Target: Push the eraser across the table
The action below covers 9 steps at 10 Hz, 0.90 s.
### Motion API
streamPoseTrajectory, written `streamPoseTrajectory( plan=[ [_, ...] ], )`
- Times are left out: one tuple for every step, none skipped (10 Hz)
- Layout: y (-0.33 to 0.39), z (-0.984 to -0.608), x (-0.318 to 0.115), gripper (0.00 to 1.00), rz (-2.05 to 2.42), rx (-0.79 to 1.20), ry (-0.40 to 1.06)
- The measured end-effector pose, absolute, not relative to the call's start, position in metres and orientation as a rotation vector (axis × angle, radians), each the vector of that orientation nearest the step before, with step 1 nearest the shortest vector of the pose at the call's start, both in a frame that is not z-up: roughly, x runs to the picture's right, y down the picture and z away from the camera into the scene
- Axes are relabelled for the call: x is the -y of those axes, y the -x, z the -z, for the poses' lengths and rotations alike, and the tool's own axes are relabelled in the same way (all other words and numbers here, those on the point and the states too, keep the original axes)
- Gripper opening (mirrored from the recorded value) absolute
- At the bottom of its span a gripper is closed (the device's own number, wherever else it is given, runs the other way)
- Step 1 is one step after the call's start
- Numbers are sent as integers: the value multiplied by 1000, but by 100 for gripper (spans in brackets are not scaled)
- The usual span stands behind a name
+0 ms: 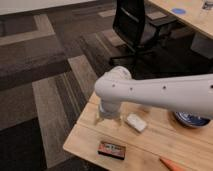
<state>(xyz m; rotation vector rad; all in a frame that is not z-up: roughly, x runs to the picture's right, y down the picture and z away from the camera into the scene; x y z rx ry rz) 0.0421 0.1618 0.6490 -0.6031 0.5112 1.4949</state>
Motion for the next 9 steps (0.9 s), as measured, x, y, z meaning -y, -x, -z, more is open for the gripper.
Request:
streamPoseTrajectory(
  plan=[
    [-41,-649,-162,65,-1493,-509,605],
    [-43,-649,-162,65,-1497,-511,603],
    [-41,-649,-162,65,-1494,-510,604],
    [-41,-649,-162,65,-1494,-510,604],
    [-41,-649,-162,65,-1494,-510,604],
    [-42,-649,-162,65,-1495,-511,604],
    [-54,-647,-166,65,-1505,-516,585],
    [-67,-644,-172,65,-1511,-513,569],
    [-80,-640,-181,65,-1498,-511,558]
  ],
)
